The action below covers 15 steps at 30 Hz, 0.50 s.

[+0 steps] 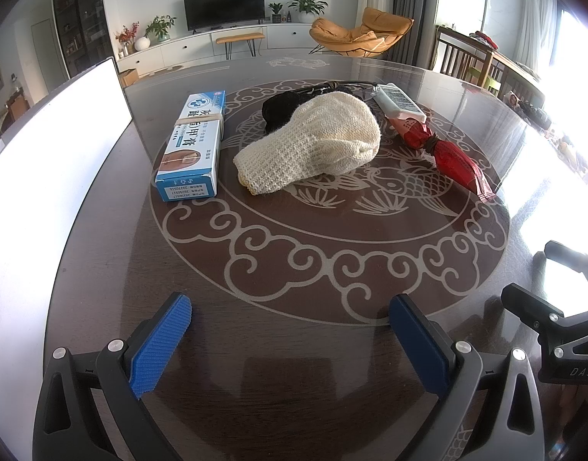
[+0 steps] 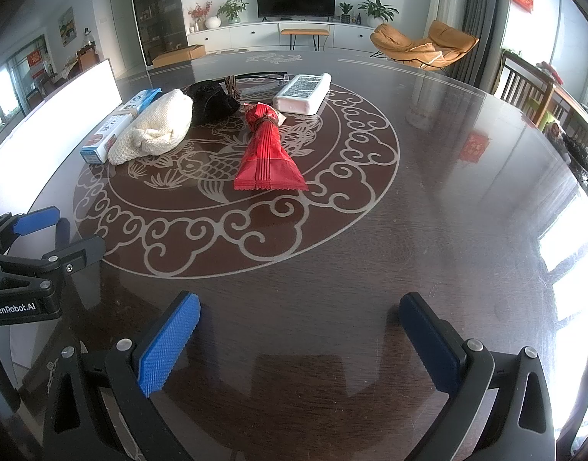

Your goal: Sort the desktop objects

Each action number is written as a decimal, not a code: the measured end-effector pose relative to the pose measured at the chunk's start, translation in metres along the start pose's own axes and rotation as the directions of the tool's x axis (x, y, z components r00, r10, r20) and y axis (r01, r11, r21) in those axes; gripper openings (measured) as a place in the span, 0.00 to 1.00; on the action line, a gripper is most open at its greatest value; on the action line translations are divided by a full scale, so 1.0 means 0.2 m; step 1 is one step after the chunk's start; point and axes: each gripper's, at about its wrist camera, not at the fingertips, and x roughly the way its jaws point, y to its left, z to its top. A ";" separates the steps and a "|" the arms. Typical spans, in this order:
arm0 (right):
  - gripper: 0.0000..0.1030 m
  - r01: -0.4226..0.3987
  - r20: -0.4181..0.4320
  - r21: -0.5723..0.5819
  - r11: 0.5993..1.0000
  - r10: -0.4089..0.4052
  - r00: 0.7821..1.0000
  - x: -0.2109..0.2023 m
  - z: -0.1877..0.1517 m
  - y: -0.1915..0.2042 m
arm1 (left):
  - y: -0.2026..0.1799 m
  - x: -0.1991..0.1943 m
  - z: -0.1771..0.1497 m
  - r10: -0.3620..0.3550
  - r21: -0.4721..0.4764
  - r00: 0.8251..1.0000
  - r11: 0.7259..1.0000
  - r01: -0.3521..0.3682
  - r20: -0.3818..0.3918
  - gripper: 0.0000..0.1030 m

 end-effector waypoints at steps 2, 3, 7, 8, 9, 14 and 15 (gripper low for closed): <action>1.00 0.000 0.000 0.000 1.000 0.000 1.000 0.00 0.00 0.00 | 0.00 0.00 0.00 0.000 0.000 1.000 1.000 0.000 0.000 1.00; 1.00 -0.001 0.000 0.000 1.000 0.001 1.000 0.00 0.00 0.00 | 0.00 0.00 0.00 0.000 0.000 1.000 1.000 0.000 0.000 1.00; 1.00 -0.003 0.001 0.002 1.000 0.003 1.000 -0.01 0.00 0.00 | 0.00 0.00 0.00 0.000 0.000 1.000 1.000 0.000 0.000 1.00; 1.00 -0.003 0.001 0.002 1.000 0.003 1.000 -0.01 0.00 0.00 | 0.00 0.00 0.00 0.000 0.000 1.000 1.000 0.000 0.000 1.00; 1.00 -0.003 0.001 0.002 1.000 0.003 1.000 -0.01 0.00 0.00 | 0.00 0.00 0.00 0.000 0.000 1.000 1.000 0.000 0.000 1.00; 1.00 -0.001 0.001 0.001 1.000 0.001 1.000 -0.01 0.00 0.00 | 0.00 0.00 0.00 0.000 0.000 1.000 1.000 0.000 0.000 1.00; 1.00 -0.001 0.001 0.000 1.000 0.001 1.000 -0.01 0.00 0.00 | 0.00 0.00 0.00 0.000 0.000 1.000 1.000 0.000 0.000 1.00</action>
